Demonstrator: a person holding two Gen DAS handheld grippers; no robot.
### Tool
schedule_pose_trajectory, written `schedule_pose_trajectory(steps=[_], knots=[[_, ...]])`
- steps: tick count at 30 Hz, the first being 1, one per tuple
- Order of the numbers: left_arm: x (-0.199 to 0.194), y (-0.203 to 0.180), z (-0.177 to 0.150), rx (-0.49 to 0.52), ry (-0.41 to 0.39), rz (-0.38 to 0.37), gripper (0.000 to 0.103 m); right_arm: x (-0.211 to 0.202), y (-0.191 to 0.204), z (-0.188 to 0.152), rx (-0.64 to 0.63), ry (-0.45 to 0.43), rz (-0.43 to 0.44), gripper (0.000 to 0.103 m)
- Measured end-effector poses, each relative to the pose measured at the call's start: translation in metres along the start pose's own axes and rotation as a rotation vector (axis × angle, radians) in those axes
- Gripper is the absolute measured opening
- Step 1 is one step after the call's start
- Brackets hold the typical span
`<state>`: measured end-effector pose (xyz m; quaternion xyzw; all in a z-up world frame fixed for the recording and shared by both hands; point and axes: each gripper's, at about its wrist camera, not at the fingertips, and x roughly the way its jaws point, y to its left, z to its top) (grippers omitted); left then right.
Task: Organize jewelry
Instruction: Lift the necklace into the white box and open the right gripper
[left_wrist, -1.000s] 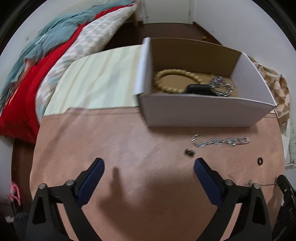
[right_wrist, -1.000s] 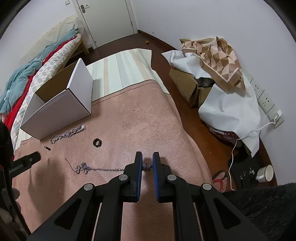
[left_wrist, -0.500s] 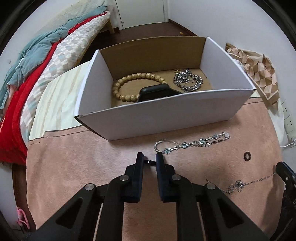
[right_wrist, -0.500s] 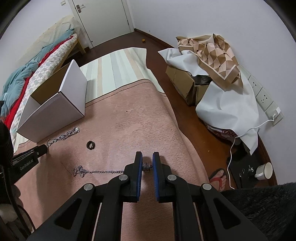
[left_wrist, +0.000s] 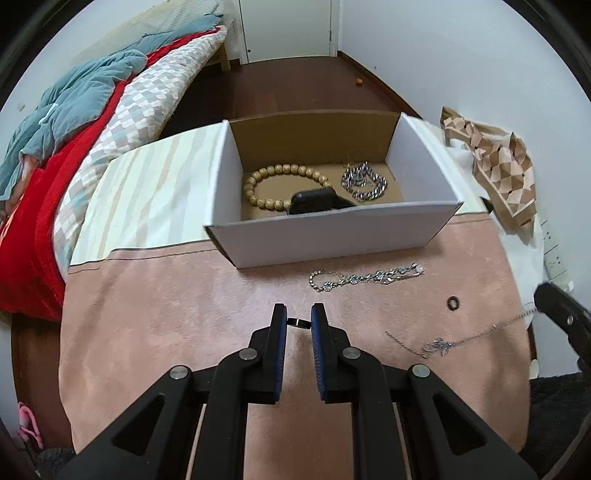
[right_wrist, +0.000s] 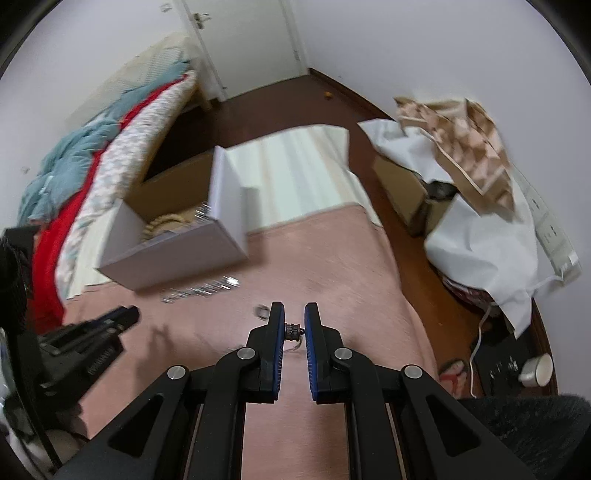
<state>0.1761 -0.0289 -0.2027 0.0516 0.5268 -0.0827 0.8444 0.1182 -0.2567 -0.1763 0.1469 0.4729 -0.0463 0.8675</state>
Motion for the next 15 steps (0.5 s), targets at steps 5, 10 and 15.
schedule_pose_trajectory(steps=[5,10,15], knots=[[-0.025,0.01,0.015,-0.032,-0.015,-0.043,0.011,-0.026,0.027,0.025,-0.046,-0.034,0.072,0.011],[-0.057,0.022,0.044,-0.04,-0.073,-0.055,0.011,-0.055,0.052,0.057,-0.096,-0.09,0.125,0.011],[-0.078,0.033,0.083,-0.051,-0.115,-0.066,0.011,-0.082,0.08,0.099,-0.151,-0.161,0.166,0.011]])
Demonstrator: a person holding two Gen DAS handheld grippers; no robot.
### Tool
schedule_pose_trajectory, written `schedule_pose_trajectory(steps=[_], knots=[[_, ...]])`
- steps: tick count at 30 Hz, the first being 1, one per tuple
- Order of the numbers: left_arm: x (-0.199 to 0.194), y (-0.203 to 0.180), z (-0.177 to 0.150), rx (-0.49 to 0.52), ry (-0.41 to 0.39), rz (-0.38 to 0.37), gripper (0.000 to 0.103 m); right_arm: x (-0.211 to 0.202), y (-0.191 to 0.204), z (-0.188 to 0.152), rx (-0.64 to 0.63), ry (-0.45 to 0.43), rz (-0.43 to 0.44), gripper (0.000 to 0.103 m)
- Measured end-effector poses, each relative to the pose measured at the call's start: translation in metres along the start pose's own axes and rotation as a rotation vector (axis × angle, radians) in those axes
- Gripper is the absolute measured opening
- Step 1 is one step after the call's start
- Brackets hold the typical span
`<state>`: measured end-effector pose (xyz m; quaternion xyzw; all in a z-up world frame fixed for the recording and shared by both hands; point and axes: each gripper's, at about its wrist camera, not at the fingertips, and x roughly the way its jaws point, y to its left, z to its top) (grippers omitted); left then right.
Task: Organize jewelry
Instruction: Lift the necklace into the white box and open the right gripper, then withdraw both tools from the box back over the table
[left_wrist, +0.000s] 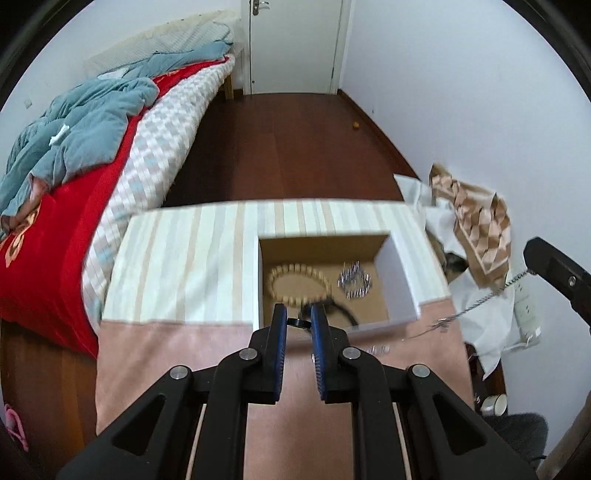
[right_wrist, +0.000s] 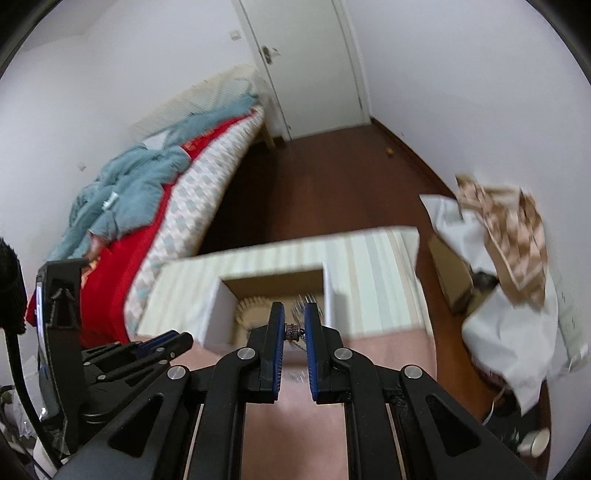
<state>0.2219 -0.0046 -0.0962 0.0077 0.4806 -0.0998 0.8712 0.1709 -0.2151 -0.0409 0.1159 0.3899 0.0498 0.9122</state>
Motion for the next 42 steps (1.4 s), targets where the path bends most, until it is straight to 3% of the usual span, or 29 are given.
schedule_pose_trajectory(steps=[4,9,16,21,25,26,27,29,30,31,34,36,38,42], knots=[[0.005,0.008,0.02,-0.02,0.011,-0.012,0.011,0.006,0.016,0.034,-0.041,-0.019,0.008,0.011],[0.041,0.021,0.035,-0.045,0.09,-0.031,0.011,0.045,0.022,0.052,-0.05,0.045,0.008,0.011],[0.104,0.026,0.041,-0.068,0.23,-0.06,0.011,0.123,-0.003,0.032,0.002,0.231,-0.014,0.011],[0.13,0.022,0.049,-0.061,0.292,-0.019,0.014,0.155,-0.015,0.014,0.021,0.329,-0.024,0.012],[0.128,0.025,0.054,-0.08,0.281,-0.004,0.018,0.168,-0.02,0.01,0.033,0.395,-0.029,0.012],[0.126,0.025,0.054,-0.079,0.272,0.006,0.026,0.169,-0.019,0.01,0.026,0.409,-0.037,0.013],[0.122,0.027,0.055,-0.081,0.262,0.018,0.04,0.169,-0.019,0.011,0.024,0.413,-0.036,0.016],[0.111,0.033,0.055,-0.096,0.229,0.034,0.062,0.167,-0.017,0.012,0.011,0.413,-0.054,0.041],[0.106,0.036,0.054,-0.1,0.209,0.052,0.067,0.165,-0.015,0.013,0.009,0.409,-0.054,0.046],[0.102,0.038,0.054,-0.102,0.195,0.067,0.068,0.163,-0.015,0.015,0.005,0.402,-0.058,0.053],[0.089,0.045,0.048,-0.106,0.162,0.111,0.074,0.157,-0.014,0.016,-0.007,0.395,-0.087,0.054],[0.078,0.048,0.041,-0.104,0.132,0.151,0.085,0.153,-0.014,0.015,-0.02,0.395,-0.119,0.062],[0.07,0.048,0.033,-0.096,0.114,0.182,0.096,0.15,-0.015,0.012,-0.039,0.39,-0.158,0.079],[0.061,0.05,0.018,-0.082,0.104,0.208,0.1,0.144,-0.014,0.002,-0.081,0.392,-0.215,0.097]])
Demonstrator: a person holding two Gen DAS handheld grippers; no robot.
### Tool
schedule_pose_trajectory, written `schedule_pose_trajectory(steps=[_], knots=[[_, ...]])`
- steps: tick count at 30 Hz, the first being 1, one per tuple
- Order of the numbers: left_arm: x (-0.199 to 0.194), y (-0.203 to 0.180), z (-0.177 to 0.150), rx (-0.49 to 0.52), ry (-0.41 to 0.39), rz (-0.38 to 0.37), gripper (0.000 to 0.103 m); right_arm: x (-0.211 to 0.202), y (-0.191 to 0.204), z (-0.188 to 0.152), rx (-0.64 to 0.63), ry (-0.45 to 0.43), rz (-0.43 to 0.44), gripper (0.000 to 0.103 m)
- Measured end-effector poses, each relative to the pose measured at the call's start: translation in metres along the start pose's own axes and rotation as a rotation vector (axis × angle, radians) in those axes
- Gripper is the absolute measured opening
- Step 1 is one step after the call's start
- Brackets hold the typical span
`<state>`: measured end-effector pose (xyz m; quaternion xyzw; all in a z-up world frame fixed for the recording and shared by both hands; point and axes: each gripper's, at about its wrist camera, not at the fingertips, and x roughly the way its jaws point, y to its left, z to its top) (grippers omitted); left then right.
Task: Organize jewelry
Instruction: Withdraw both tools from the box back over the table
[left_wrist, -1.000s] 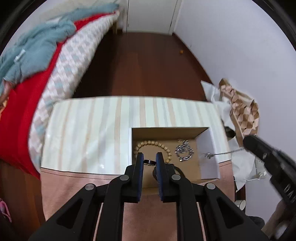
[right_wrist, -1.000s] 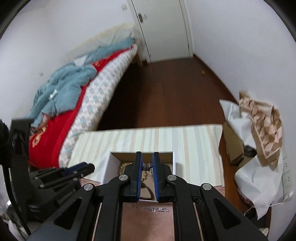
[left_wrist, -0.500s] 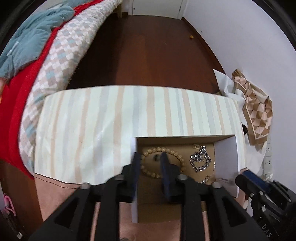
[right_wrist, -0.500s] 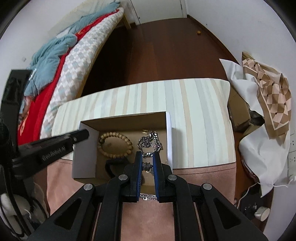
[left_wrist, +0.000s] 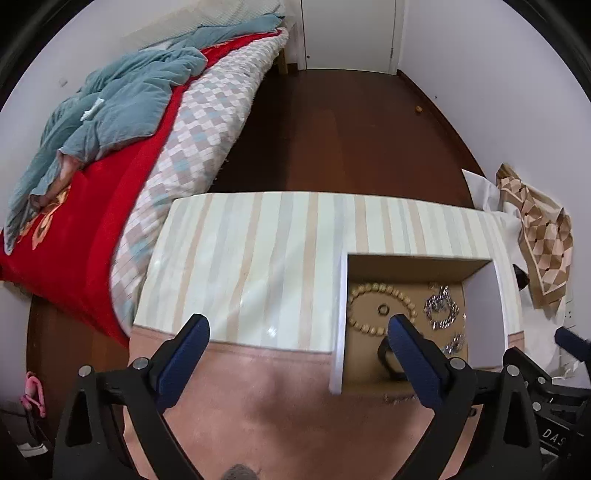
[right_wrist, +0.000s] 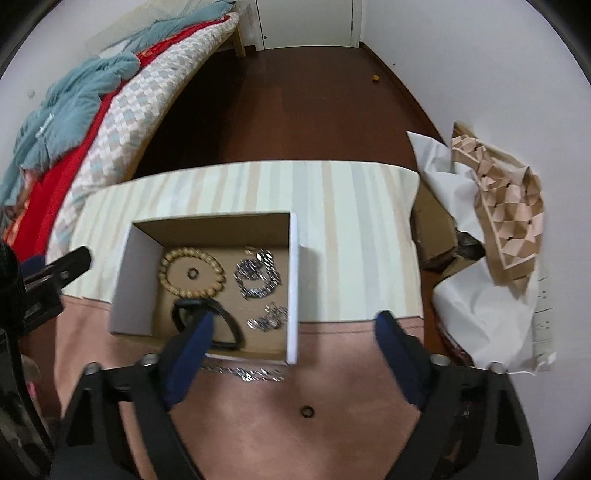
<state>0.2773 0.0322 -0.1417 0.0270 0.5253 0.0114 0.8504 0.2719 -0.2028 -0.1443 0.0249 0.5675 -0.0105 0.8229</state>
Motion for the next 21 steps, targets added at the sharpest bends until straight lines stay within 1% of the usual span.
schedule_pose_trajectory(steps=[1,7,9,12,17,21], knots=[[-0.001,0.0,-0.003,0.002,0.0,0.001,0.1,0.0,0.001,-0.003,-0.007,0.0,-0.012,0.099],[-0.014,-0.002,-0.022,0.007,-0.006,0.001,0.1,-0.008,0.006,-0.017,-0.024,-0.006,-0.041,0.102],[-0.024,-0.001,-0.028,0.001,-0.024,0.013,0.1,-0.014,0.007,-0.022,-0.021,-0.015,-0.042,0.102],[-0.039,0.002,-0.035,-0.007,-0.048,0.009,0.1,-0.025,0.008,-0.026,-0.016,-0.03,-0.037,0.102],[-0.07,0.001,-0.048,0.02,-0.116,0.045,0.1,-0.05,0.009,-0.037,-0.016,-0.072,-0.038,0.102],[-0.092,0.004,-0.055,0.018,-0.147,0.041,0.1,-0.073,0.012,-0.048,-0.031,-0.111,-0.051,0.102]])
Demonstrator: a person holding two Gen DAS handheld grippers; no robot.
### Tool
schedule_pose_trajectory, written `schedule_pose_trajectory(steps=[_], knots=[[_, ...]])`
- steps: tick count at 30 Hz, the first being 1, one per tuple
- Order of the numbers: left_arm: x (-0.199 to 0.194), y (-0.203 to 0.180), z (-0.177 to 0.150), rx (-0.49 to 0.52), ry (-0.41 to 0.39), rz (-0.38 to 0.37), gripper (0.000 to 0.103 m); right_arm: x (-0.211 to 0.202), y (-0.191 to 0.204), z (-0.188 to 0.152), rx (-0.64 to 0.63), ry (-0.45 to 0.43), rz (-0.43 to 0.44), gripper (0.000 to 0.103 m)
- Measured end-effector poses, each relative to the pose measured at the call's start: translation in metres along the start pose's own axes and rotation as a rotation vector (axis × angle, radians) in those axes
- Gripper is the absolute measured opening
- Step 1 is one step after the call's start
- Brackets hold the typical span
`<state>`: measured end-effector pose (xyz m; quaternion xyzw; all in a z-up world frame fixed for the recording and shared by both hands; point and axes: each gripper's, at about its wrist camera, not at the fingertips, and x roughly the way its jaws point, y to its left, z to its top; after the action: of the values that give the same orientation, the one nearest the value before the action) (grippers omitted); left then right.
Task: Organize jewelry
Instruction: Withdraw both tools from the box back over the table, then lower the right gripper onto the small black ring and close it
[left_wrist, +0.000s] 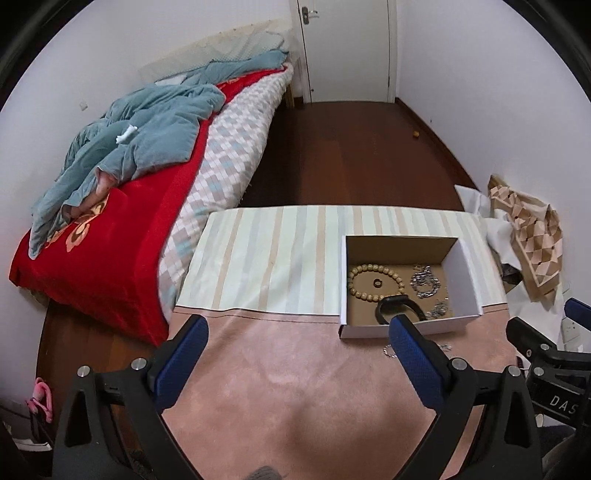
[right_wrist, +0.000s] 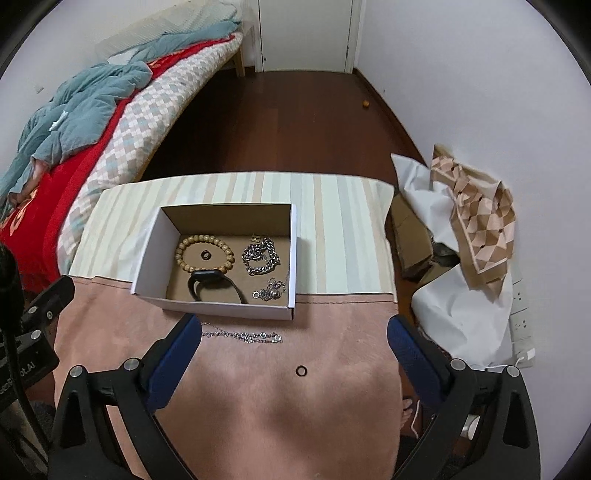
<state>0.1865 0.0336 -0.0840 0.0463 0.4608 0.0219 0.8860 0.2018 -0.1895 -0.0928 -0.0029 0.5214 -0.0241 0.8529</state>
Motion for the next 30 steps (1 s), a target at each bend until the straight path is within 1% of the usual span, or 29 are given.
schedule_pose_trajectory(steps=[12,18,23,25,28,30], knots=[[-0.085,0.007,-0.017,-0.022,-0.11,-0.026,0.1,-0.094,0.0,-0.026,-0.005,-0.143,-0.009,0.102],[-0.112,0.007,-0.029,-0.027,-0.134,-0.029,0.1,-0.132,0.0,-0.042,0.013,-0.188,0.005,0.102],[-0.118,0.008,-0.036,-0.042,-0.155,0.009,0.1,-0.147,-0.005,-0.054,0.035,-0.204,0.031,0.102],[-0.114,0.01,-0.04,-0.061,-0.155,0.007,0.1,-0.145,-0.01,-0.058,0.057,-0.204,0.053,0.102],[-0.095,0.011,-0.047,-0.079,-0.122,0.011,0.1,-0.129,-0.023,-0.066,0.105,-0.173,0.066,0.102],[-0.08,0.01,-0.053,-0.078,-0.098,0.022,0.1,-0.112,-0.032,-0.072,0.142,-0.143,0.058,0.102]])
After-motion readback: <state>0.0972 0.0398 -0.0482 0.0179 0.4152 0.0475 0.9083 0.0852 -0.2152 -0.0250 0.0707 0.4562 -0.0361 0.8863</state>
